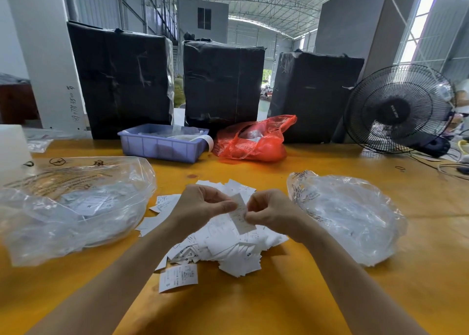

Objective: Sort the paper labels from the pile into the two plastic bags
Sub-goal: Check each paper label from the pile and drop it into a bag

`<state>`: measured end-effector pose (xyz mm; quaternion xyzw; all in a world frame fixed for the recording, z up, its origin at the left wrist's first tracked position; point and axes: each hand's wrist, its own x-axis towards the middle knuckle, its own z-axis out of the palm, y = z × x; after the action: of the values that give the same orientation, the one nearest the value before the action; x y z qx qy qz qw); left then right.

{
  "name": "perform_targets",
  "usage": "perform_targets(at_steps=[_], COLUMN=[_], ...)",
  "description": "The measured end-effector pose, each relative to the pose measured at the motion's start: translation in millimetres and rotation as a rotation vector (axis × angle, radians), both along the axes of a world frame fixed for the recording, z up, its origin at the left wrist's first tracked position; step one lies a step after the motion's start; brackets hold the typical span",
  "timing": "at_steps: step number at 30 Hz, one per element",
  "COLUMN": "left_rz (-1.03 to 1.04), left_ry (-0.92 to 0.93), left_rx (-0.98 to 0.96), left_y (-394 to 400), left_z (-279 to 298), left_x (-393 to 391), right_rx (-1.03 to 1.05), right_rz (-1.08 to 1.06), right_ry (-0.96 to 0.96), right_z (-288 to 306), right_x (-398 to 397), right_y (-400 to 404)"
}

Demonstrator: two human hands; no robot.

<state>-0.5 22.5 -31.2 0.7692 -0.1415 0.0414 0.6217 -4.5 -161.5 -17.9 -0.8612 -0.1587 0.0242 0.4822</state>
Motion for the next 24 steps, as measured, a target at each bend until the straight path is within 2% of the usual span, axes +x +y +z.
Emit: perform_targets(at_steps=[2, 5, 7, 11, 18, 21, 24], left_rz=[0.052, 0.015, -0.007, 0.003, -0.016, -0.027, -0.037], left_ry=[0.014, 0.096, 0.143, 0.216, 0.316, 0.321, 0.319], left_rx=[-0.013, -0.066, -0.107, -0.165, -0.201, -0.199, -0.2], left_y=[0, 1, 0, 0, -1, -3, -4], left_z=[-1, -2, -2, -1, 2, 3, 4], left_x=[1, 1, 0, 0, -2, -4, -4], right_rx=[0.137, 0.519, 0.627, 0.657, 0.657, 0.583, 0.415], right_rz=[-0.06, -0.141, -0.184, -0.232, -0.102, -0.116, -0.205], right_ry=[-0.032, 0.056, 0.02, -0.114, -0.315, -0.422, -0.557], right_z=[0, 1, 2, -1, -5, -6, -8], right_x=[1, 3, 6, 9, 7, 6, 7], right_y=[2, 3, 0, -4, 4, 7, 8])
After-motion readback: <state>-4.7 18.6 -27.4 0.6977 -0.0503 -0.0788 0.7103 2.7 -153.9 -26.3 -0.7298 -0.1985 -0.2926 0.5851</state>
